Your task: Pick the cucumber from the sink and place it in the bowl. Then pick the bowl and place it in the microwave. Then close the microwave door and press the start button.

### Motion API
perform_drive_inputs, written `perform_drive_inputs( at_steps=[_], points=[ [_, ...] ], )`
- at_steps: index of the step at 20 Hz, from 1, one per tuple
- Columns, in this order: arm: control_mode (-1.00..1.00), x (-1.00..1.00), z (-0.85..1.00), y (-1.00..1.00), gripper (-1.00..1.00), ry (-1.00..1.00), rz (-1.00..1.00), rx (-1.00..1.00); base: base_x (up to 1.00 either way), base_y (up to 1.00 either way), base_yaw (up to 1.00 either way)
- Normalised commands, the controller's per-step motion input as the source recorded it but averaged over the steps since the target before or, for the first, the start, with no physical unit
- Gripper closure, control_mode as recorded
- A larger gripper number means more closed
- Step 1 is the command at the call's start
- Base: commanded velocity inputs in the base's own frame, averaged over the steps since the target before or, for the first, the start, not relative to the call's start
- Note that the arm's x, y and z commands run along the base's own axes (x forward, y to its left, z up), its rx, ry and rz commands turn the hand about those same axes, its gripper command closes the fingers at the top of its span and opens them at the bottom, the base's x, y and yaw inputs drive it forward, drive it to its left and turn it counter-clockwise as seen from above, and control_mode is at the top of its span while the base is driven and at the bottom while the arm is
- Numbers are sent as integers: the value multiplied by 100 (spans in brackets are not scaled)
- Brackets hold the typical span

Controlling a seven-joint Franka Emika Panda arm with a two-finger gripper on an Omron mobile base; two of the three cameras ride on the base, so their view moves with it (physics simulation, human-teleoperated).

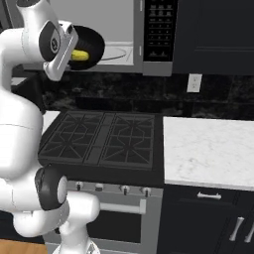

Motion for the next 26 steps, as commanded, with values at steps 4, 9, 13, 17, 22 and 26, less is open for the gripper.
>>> perform_drive_inputs(
  at_steps=[4, 9, 13, 17, 22, 26],
  points=[
    [-100, 100, 22, 15, 100, 0, 1, 0, 0, 0, 0],
    [-100, 100, 20, 8, 100, -4, 0, 0, 0, 0, 0],
    [-100, 100, -23, 20, 100, -3, 3, -7, 0, 0, 0],
    [-100, 81, -33, 20, 100, 0, 6, -12, 0, 0, 0],
    [-100, 36, -6, 13, -100, -2, 5, -11, 0, 0, 0],
    [-100, 31, 0, 2, -100, -4, 2, -8, 0, 0, 0]
  ],
)
